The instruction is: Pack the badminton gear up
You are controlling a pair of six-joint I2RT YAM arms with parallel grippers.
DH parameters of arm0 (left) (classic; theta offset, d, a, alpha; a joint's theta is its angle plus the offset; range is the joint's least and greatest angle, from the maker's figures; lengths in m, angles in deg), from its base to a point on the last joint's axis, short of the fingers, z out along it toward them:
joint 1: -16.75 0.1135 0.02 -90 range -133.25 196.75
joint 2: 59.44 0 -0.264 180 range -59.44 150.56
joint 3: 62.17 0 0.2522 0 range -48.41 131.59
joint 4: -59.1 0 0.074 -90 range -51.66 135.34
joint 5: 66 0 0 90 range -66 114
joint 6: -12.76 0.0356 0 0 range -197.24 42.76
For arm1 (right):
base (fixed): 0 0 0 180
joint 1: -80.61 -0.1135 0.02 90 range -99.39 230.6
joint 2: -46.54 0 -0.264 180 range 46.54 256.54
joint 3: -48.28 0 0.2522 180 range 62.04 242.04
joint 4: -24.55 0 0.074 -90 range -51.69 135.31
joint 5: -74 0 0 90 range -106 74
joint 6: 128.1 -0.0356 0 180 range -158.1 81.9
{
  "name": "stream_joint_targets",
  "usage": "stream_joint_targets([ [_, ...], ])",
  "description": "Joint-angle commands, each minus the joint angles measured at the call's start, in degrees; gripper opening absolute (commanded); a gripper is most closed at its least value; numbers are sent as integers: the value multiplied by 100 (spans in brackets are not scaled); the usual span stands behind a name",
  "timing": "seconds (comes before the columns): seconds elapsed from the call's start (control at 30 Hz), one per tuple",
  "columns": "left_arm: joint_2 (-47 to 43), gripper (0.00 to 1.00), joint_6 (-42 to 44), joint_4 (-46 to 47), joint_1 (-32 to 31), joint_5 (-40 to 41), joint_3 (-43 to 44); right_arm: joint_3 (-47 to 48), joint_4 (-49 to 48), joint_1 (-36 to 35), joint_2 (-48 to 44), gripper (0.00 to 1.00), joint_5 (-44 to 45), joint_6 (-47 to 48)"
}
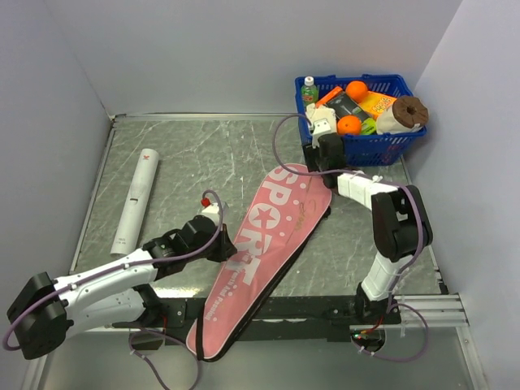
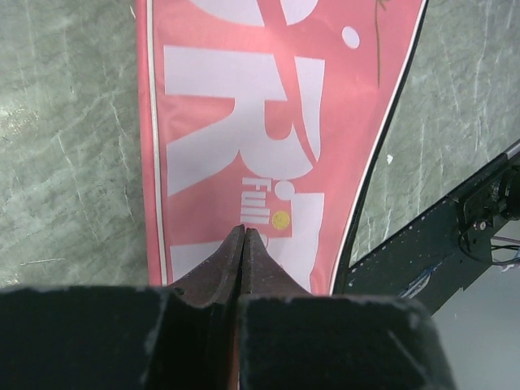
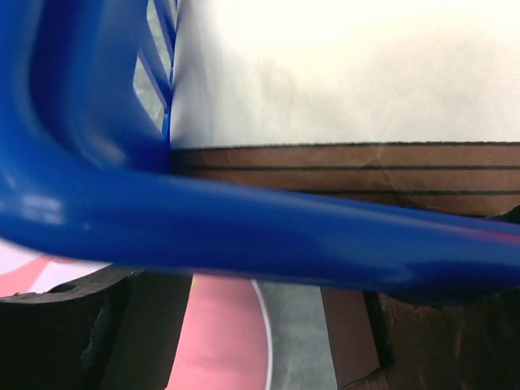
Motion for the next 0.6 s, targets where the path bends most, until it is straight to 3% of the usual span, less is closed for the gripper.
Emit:
stream_joint_targets([
  [0.0,79,4,47,202,0,19,240,656,-49,63,249,68,-154,190],
  [0.17,193,3,30,185,9,19,337,1106,330,63,285,67,-22,76],
  [0.3,140,5,91,132,0,11,416,501,365,46,-522,68,-249,-476],
  [0.4,140,6,205,-87,0,19,661,236,935,-85,-1339,68,-741,-1064],
  [0.43,140,6,223,-184,0,72,827,244,1598,-173,-1672,68,-839,-1128],
  [0.53,35,8,232,-527,0,221,1056,139,2429,-717,-2244,69,-1147,-1647],
  [0.57,-26,9,206,-588,0,265,1084,25,2744,-1189,-2394,70,-1069,-1691],
])
